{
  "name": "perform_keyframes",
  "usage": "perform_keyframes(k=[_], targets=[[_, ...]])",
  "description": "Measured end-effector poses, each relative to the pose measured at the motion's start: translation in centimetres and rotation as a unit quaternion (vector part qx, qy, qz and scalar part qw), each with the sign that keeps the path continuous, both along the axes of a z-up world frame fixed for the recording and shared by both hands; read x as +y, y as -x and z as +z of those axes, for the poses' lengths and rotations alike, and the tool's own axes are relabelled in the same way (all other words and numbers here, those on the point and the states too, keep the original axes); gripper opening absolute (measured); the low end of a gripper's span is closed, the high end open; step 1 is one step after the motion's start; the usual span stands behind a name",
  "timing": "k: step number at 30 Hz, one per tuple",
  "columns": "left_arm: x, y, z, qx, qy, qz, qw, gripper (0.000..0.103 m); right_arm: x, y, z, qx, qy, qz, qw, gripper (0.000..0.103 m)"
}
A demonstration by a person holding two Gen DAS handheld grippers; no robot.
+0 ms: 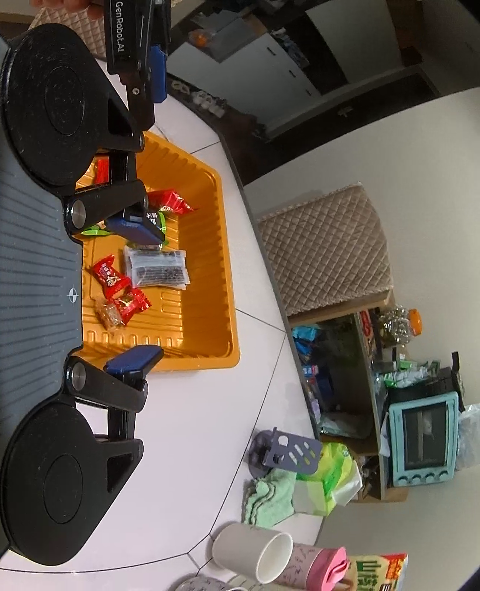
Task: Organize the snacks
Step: 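Open both tools to drop the green candy and cracker packet into the tray, then withdraw both tools from the tray toward the remaining red and yellow-green candies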
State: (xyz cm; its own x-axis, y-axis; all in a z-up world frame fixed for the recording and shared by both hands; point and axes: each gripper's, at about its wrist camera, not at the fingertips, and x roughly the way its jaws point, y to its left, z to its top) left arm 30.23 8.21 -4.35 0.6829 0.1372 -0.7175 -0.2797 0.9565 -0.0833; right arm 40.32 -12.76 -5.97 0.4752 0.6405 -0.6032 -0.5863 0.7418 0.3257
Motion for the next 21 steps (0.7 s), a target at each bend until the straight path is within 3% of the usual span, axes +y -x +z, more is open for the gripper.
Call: perform_keyframes(k=[10,21], targets=[[-0.6,3.0,1.6,-0.008,0.006,0.002,0.9999,0.063,-2.0,2.6,0.8,0.013,-0.007,-0.013,1.0,0.068],[-1.4,7.4,1.4,0.012,0.017,0.009,0.9997,0.064,-3.4,7.2,1.1,0.03,-0.003,-0.015,0.999,0.076]])
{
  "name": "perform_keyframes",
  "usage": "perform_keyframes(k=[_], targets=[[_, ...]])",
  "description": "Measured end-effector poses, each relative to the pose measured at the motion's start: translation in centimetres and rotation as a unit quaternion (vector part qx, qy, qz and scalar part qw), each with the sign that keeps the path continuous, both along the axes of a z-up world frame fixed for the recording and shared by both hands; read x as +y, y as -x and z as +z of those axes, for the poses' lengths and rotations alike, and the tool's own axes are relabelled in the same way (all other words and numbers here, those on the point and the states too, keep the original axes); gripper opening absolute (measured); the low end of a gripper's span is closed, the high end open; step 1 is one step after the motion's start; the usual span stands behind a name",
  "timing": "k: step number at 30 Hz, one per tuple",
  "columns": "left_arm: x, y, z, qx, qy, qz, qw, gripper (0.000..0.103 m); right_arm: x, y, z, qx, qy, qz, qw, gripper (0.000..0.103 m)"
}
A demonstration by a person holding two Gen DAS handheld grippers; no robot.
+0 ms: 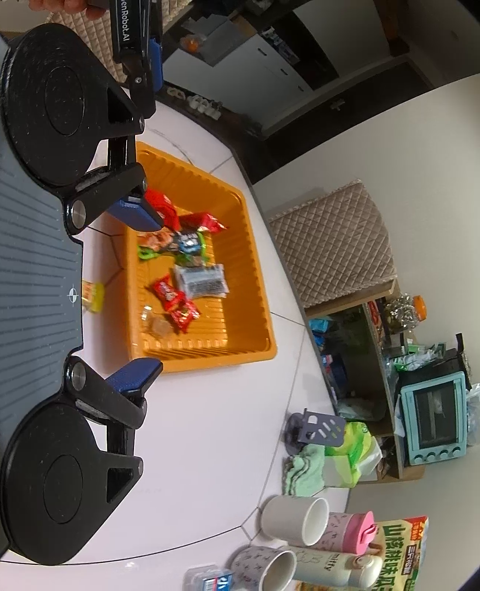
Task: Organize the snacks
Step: 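Withdraw both tools from the tray toward the remaining red and yellow-green candies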
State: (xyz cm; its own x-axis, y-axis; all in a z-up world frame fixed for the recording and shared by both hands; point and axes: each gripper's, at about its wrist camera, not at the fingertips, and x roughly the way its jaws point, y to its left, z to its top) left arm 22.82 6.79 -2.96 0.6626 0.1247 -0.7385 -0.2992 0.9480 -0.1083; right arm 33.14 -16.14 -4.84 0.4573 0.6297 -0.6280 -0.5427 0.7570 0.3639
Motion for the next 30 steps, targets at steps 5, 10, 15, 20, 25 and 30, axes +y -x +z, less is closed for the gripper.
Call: perform_keyframes(k=[5,10,15,20,25,30], targets=[[-0.2,2.2,-0.7,0.011,0.006,0.003,0.9999,0.064,-0.2,1.9,-0.4,0.014,0.006,0.005,1.0,0.076],[-0.1,4.3,-1.5,0.022,0.02,0.012,0.9995,0.064,-0.2,3.8,-0.8,0.028,0.013,0.011,0.999,0.076],[-0.6,6.1,-2.3,0.033,0.026,0.01,0.999,0.064,-0.1,5.6,-1.5,0.043,0.024,0.02,0.999,0.076],[-1.1,7.5,-3.1,0.047,0.032,0.007,0.9984,0.064,0.0,7.0,-2.1,0.058,0.031,0.027,0.997,0.076],[-1.5,8.7,-3.8,0.056,0.035,0.003,0.9978,0.064,0.2,8.1,-2.6,0.07,0.038,0.032,0.996,0.076],[-2.0,9.3,-4.6,0.068,0.039,0.0,0.9969,0.064,0.7,9.1,-3.3,0.08,0.05,0.038,0.995,0.076]])
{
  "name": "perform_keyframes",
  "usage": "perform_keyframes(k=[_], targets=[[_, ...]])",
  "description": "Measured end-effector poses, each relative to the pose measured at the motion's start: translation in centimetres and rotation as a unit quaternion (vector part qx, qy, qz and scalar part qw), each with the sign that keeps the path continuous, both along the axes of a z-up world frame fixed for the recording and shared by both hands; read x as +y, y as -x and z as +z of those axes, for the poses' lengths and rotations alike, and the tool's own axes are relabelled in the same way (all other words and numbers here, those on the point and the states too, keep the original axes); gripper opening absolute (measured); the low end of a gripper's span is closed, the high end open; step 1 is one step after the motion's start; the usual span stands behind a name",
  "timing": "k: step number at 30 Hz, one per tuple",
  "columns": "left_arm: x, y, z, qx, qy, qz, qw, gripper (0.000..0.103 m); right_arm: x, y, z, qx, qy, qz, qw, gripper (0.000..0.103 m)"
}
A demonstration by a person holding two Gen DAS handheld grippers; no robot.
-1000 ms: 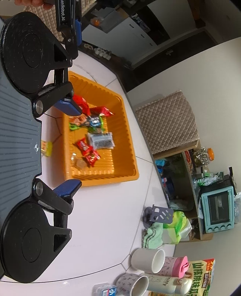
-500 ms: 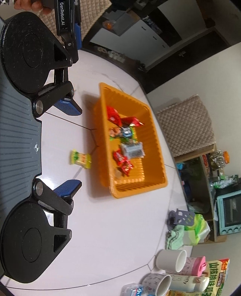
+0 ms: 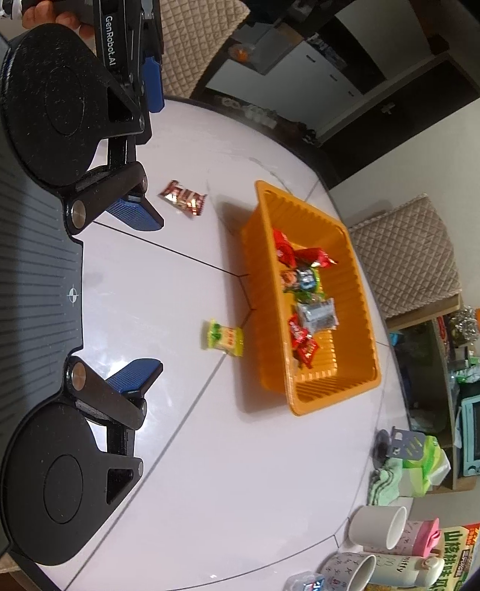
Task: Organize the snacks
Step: 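Withdraw both tools from the tray toward the remaining red and yellow-green candies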
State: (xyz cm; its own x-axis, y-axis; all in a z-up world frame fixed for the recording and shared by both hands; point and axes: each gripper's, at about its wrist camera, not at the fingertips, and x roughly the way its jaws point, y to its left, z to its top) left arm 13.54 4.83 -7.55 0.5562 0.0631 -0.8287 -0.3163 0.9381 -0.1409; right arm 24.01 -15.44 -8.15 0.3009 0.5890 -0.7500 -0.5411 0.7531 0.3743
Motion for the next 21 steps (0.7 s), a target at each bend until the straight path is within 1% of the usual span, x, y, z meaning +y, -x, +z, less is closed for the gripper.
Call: perform_keyframes(k=[11,21], targets=[[-0.1,0.7,-1.2,0.016,-0.001,-0.004,0.9999,0.064,1.0,1.9,-1.9,0.023,0.043,0.025,0.998,0.076],[-0.5,0.9,-1.7,0.021,0.0,-0.009,0.9997,0.064,1.3,2.3,-2.4,0.029,0.051,0.034,0.998,0.076]])
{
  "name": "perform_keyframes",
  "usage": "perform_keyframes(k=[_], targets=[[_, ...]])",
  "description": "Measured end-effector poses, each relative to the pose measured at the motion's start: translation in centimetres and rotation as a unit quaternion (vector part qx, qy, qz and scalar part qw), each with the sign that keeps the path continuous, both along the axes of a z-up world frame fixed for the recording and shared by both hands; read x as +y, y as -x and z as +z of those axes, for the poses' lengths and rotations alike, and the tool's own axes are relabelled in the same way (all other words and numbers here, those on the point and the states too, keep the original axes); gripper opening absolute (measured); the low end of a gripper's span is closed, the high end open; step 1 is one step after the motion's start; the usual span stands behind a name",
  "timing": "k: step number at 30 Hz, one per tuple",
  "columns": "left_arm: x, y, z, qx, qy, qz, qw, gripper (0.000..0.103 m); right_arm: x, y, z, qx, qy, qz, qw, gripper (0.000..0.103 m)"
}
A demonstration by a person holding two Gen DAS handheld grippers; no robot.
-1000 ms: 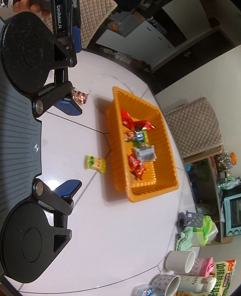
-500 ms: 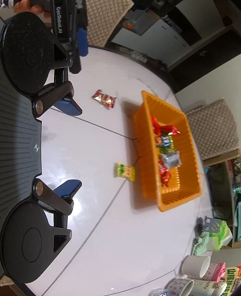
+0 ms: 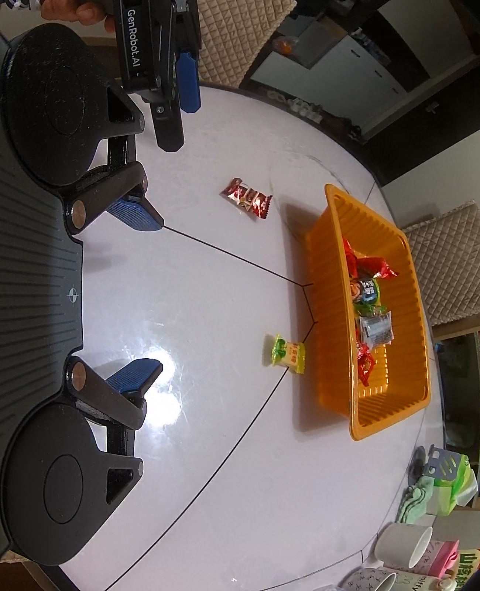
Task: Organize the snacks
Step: 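Withdraw both tools from the tray toward the remaining red and yellow-green candies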
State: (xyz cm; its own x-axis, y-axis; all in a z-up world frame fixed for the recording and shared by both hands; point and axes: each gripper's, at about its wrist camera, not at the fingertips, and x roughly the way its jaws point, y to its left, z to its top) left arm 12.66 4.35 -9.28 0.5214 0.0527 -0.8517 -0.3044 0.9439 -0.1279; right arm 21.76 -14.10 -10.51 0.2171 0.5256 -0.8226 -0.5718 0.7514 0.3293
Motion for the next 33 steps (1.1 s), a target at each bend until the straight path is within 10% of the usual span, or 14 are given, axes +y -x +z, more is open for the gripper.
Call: perform_keyframes(k=[33], targets=[[0.7,-2.4,-2.0,0.006,-0.026,-0.005,0.9996,0.063,0.0,-2.4,-1.1,0.001,0.014,-0.011,1.0,0.076]])
